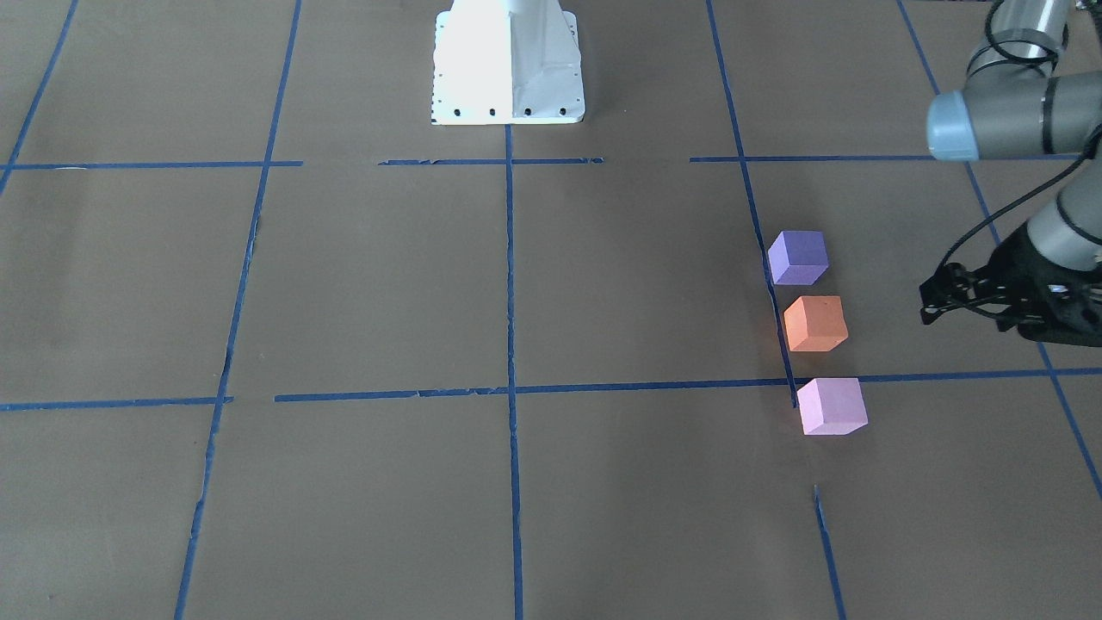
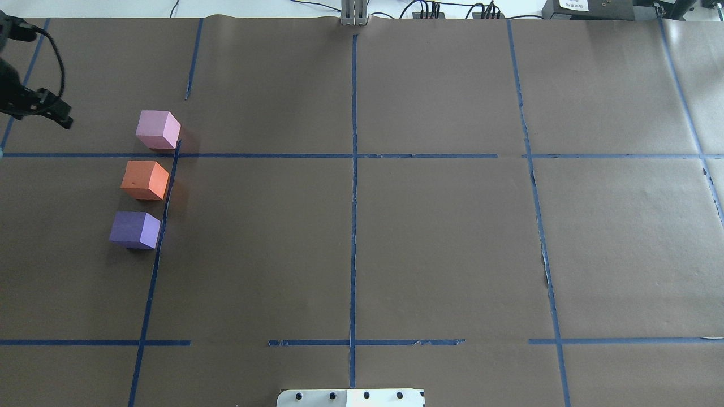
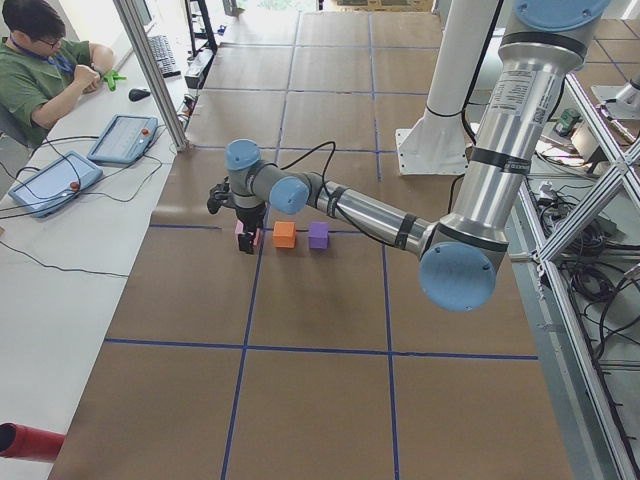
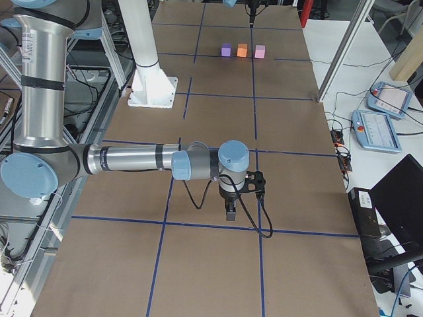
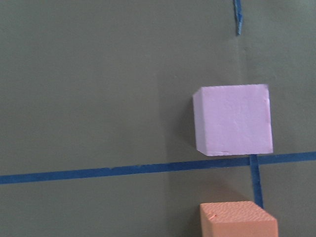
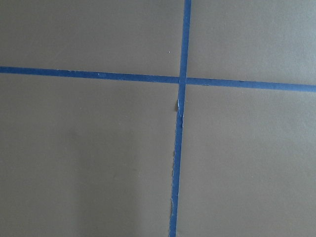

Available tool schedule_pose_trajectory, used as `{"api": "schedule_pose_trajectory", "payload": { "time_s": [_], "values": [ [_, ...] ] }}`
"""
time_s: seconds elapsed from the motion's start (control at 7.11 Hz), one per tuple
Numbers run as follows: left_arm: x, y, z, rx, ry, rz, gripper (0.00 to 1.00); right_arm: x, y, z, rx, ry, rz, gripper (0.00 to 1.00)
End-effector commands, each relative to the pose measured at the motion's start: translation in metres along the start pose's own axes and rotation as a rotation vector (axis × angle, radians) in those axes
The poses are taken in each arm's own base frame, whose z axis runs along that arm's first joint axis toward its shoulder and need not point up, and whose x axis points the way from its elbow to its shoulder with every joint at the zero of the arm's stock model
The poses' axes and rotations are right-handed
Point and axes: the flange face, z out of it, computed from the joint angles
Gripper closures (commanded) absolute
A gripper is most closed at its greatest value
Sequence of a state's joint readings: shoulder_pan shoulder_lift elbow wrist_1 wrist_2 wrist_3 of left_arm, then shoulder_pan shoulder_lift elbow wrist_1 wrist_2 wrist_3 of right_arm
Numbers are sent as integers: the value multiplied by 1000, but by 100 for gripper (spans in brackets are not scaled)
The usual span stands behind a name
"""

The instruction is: Arrange blocks in a line

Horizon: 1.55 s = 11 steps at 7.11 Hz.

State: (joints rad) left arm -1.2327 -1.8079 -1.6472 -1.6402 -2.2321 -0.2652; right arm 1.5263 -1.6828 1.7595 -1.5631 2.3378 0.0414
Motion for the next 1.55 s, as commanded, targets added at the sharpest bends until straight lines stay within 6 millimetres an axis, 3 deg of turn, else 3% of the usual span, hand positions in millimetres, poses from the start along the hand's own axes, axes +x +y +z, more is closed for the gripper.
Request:
{"api": "schedule_pose_trajectory", "payload": {
  "time_s": [0.0, 0.14, 0.28, 0.7, 1.41],
  "values": [
    [-184, 73, -27, -31, -45, 131, 0, 0, 0, 0, 0, 0, 0, 0],
    [-237, 112, -19, -59, -48, 61, 0, 0, 0, 0, 0, 0, 0, 0],
    [-249, 133, -11, -78, -45, 17, 0, 0, 0, 0, 0, 0, 0, 0],
    [-247, 128, -14, -66, -46, -134, 0, 0, 0, 0, 0, 0, 0, 0],
    [-240, 121, -21, 6, -53, -70, 0, 0, 0, 0, 0, 0, 0, 0]
  ]
}}
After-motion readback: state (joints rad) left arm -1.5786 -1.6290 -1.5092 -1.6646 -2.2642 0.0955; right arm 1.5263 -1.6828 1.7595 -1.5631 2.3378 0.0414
